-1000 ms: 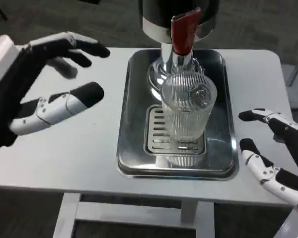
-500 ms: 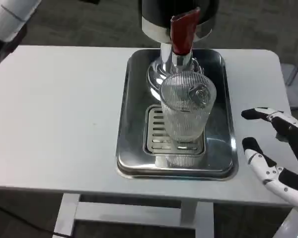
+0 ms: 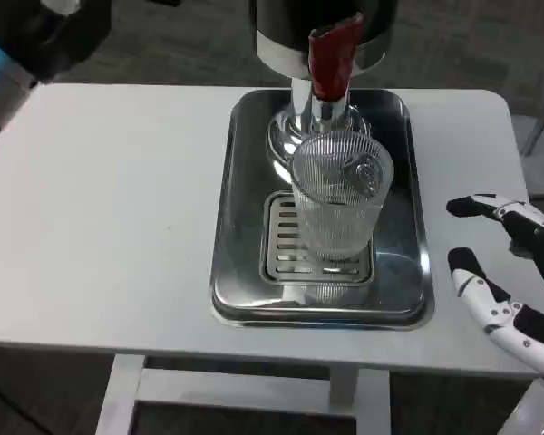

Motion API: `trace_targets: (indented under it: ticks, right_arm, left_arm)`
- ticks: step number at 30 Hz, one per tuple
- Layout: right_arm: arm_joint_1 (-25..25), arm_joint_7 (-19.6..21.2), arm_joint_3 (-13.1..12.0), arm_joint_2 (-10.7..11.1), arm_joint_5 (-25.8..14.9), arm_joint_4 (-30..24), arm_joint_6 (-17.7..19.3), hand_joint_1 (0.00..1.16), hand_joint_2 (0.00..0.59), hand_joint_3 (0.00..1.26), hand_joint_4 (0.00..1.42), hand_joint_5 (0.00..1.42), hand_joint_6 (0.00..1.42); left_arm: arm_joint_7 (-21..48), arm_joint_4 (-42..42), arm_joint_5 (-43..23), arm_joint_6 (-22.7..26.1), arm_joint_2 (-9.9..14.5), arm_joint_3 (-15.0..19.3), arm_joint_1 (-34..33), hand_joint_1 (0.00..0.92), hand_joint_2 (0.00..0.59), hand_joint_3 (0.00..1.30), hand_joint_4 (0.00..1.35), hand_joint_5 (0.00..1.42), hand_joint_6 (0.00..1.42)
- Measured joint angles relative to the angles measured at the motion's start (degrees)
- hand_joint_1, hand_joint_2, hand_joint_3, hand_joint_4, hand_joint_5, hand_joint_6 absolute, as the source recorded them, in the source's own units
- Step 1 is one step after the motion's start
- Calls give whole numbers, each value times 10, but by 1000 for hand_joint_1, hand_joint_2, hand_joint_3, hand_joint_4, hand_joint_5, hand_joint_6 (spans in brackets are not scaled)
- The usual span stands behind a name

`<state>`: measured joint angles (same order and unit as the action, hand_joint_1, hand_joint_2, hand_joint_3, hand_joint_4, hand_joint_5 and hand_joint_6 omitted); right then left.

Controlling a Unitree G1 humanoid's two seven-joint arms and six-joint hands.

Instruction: Grasp the cup under the faucet to collect the drink, then remove the cup.

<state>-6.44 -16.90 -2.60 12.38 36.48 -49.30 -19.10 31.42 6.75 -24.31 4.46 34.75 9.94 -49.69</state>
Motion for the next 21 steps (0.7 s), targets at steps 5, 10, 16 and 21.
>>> trace_targets:
  ticks: [5, 10, 16, 21]
  right_arm:
    - [0, 0, -1, -3, 0, 0, 0, 453, 489, 282, 161, 97, 230]
    - [-2, 0, -1, -3, 0, 0, 0, 453, 489, 282, 170, 97, 230]
    - [-6, 0, -5, -3, -1, -4, 0, 453, 489, 284, 173, 97, 230]
    - [-7, 0, -7, -3, -8, -4, 0, 453, 489, 289, 174, 97, 230]
  left_arm:
    - [26, -28, 6, 5, -14, -20, 0, 0, 49, 237, 189, 292, 357]
    - [47, -37, 21, 4, -24, -37, 2, 0, 34, 221, 158, 256, 303]
    - [65, -39, 22, 5, -33, -41, 8, 0, 20, 205, 134, 229, 257]
    - [71, -39, 22, 11, -35, -41, 22, 0, 22, 196, 130, 214, 244]
